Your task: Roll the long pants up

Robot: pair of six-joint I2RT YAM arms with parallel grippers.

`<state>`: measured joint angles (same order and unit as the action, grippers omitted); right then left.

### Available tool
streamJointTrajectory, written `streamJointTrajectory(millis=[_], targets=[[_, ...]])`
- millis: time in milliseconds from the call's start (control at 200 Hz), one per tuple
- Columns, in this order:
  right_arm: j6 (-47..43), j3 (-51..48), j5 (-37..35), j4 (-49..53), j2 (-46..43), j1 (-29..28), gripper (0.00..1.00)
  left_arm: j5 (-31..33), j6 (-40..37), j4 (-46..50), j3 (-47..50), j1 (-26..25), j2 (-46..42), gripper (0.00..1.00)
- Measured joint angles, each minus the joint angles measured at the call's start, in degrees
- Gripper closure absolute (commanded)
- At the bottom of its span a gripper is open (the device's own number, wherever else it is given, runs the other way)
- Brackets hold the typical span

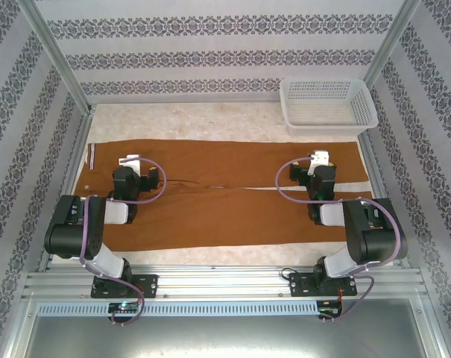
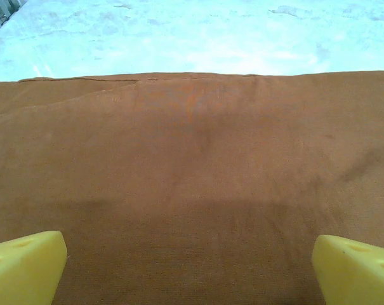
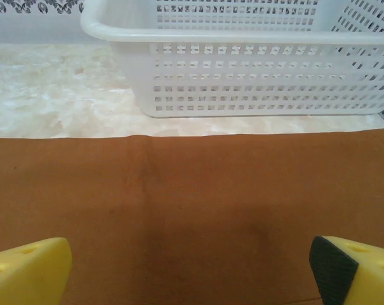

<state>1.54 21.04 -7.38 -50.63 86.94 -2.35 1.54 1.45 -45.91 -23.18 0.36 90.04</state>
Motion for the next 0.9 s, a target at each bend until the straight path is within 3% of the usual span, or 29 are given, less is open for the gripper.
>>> streamJointTrajectory(millis=[605, 749, 804, 854, 899], targets=[[-0.02, 0.46, 1.11, 1.01, -0.04, 0.00, 0.02, 0.90, 0.24, 0.85, -0.11, 0.00, -0.50, 0.00], [0.00, 0.61, 1.95, 1.42, -0.11, 0.31, 0.02, 4.63, 1.20, 11.76, -6.97, 0.00, -2.14, 0.00], [0.02, 0.94, 1.88, 2.60, -0.44, 0.39, 0.11, 7.15, 2.54, 18.10, -12.24, 0.00, -2.47, 0.00], [0.46, 3.39, 0.79, 9.29, -1.88, 0.37, 0.19, 9.94, 4.72, 23.93, -17.14, 0.02, -3.30, 0.00], [2.47, 8.85, -0.92, 20.06, -3.19, 0.42, 0.20, 12.46, 7.17, 29.27, -21.57, 0.24, -4.46, 0.00]])
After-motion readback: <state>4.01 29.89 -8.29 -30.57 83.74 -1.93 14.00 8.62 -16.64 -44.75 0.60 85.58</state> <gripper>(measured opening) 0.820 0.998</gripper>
